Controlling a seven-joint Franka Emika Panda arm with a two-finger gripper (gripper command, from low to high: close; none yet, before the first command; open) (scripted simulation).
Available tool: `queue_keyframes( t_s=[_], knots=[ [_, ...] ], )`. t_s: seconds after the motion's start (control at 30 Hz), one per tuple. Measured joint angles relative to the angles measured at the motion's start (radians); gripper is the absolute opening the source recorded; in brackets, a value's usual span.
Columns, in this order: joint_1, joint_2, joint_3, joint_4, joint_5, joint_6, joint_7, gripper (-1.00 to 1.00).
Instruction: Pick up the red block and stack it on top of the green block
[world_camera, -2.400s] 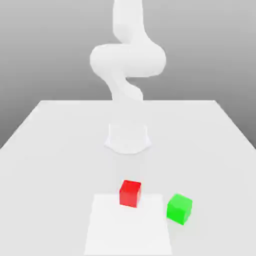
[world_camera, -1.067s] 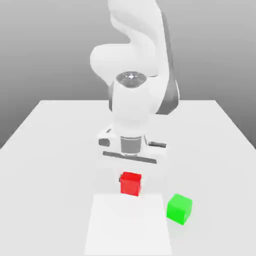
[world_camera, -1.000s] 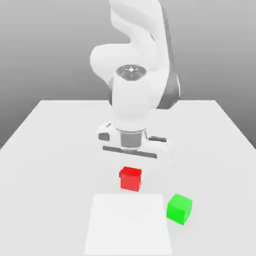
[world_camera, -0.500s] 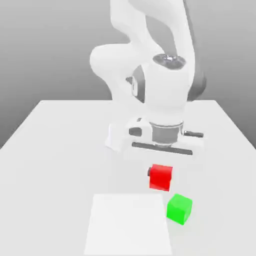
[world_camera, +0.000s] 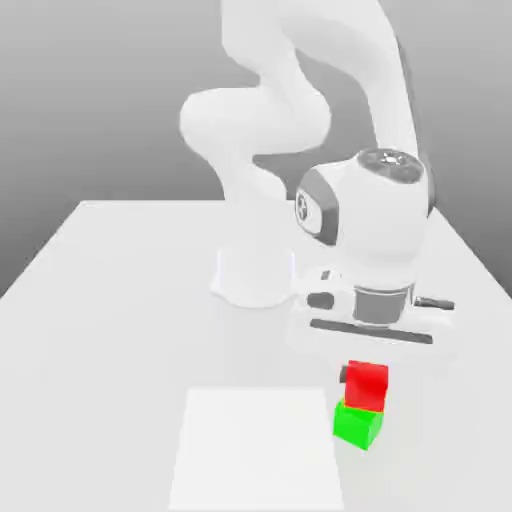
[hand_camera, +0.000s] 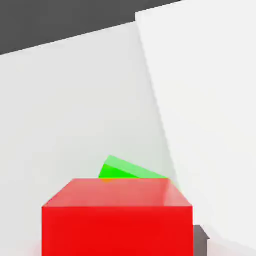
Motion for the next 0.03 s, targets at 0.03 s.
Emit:
queue_keyframes(
  t_s=[0.03],
  knots=[
    [0.0,0.0,0.0,0.0,0.0,0.0,0.0,1.0]
  ],
)
